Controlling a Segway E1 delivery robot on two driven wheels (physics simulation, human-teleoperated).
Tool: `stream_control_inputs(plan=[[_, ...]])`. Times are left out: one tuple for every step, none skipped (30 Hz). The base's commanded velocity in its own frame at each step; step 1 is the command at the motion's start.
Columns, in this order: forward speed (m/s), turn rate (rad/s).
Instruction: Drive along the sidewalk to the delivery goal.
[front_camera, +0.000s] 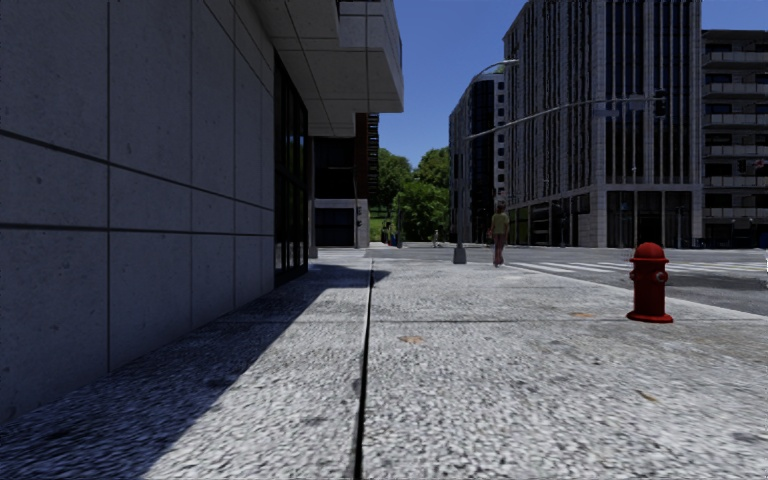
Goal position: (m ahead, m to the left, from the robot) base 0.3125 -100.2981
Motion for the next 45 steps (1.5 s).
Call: stream_control_inputs(plan=[[2.00, -0.28], [2.00, -0.28], [2.00, -0.28], [2.00, -0.28], [2.00, -0.28], [2.00, -0.28], [2.00, -0.28], [2.00, -0.28], [2.00, -0.28], [2.00, -0.28], [2.00, -0.27], [2.00, -0.27], [2.00, -0.22], [2.00, -0.15], [2.00, -0.15], [2.00, -0.05], [2.00, 0.00], [2.00, 0.00], [2.00, 0.00], [2.00, 0.00], [2.00, 0.00], [2.00, 0.00], [2.00, 0.00], [2.00, 0.00], [2.00, 0.00], [2.00, 0.00], [2.00, 0.00], [2.00, 0.00], [2.00, 0.00], [2.00, 0.00], [2.00, 0.00], [2.00, 0.00], [2.00, 0.00], [2.00, 0.00], [2.00, 0.00], [2.00, 0.00], [2.00, 0.00], [2.00, 0.00], [2.00, 0.00], [2.00, 0.00], [2.00, 0.00], [2.00, 0.00], [2.00, 0.00], [2.00, 0.00], [2.00, 0.00]])
